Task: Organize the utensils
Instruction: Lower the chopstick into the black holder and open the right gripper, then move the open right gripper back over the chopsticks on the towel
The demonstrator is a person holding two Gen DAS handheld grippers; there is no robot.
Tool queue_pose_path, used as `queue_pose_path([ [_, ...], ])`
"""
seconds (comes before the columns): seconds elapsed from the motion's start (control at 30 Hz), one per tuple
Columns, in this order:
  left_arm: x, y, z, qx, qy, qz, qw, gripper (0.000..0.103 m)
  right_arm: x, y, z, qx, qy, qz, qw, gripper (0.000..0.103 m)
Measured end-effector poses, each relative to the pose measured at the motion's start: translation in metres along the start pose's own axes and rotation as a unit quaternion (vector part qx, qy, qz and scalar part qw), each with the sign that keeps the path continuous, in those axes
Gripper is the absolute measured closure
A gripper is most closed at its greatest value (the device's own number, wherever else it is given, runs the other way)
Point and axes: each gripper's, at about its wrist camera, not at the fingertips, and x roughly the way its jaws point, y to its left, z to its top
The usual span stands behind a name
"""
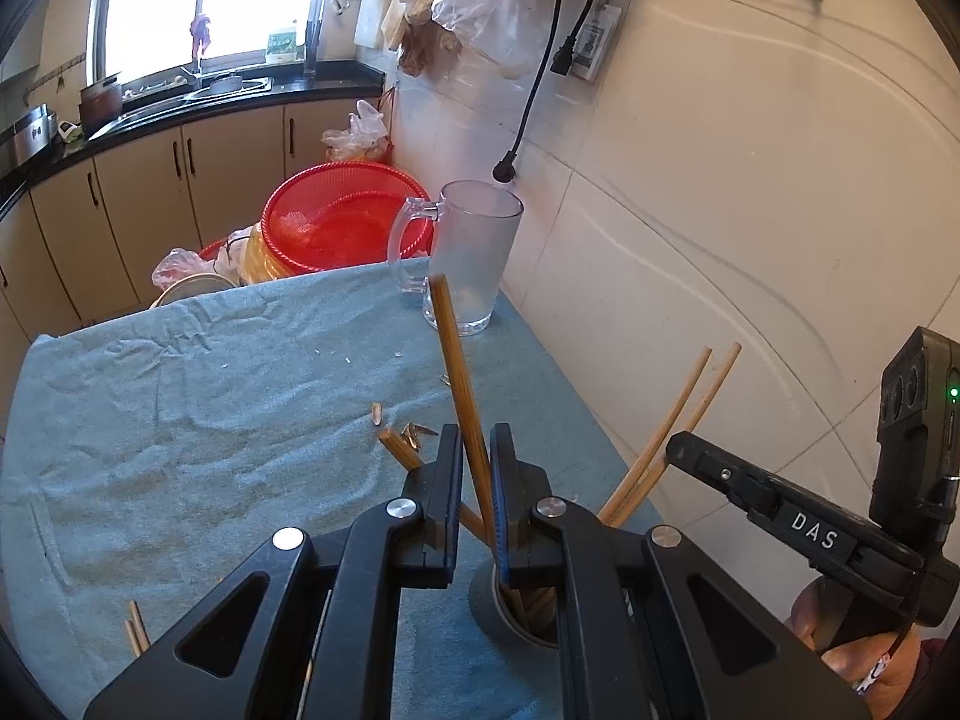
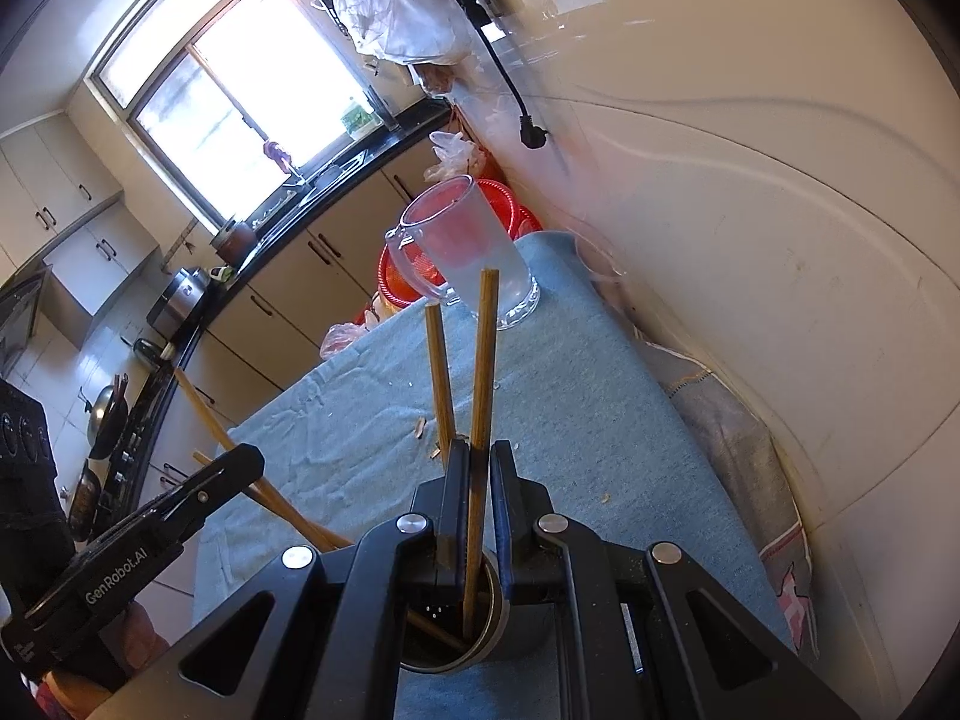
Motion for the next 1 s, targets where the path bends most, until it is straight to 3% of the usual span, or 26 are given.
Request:
queue_pose_path([
  [0.13,-0.007,0.001,0.001,-0.005,-0.009,0.000,0.9999,0.079,-0.009,0.002,0.001,0.003,-0.007,0.002,1.000,0.086],
  [0.63,-0.068,0.000,0.008,-0.016,-0.061,-0.005,0.9980,0.071,-0.071,0.014,-0.007,-0.001,-0.049,0.007,0.999,0.077],
  [0.83,-0.110,0.009,-0.003,-0.019,-0.087,0.010,0.9960,0.062,-0.097,0.032,-0.023,-0.019,-0.058,0.011,0.998,0.062],
  [0.9,-0.127,0.015,-0.013,-0.020,-0.096,0.022,0.9949,0.058,-0.104,0.038,-0.030,-0.023,-0.060,0.014,0.998,0.053],
  [1.0,-0.145,0.025,-0.031,-0.028,-0.100,0.036,0.9939,0.052,-0.110,0.049,-0.045,-0.038,-0.055,0.017,0.998,0.048],
])
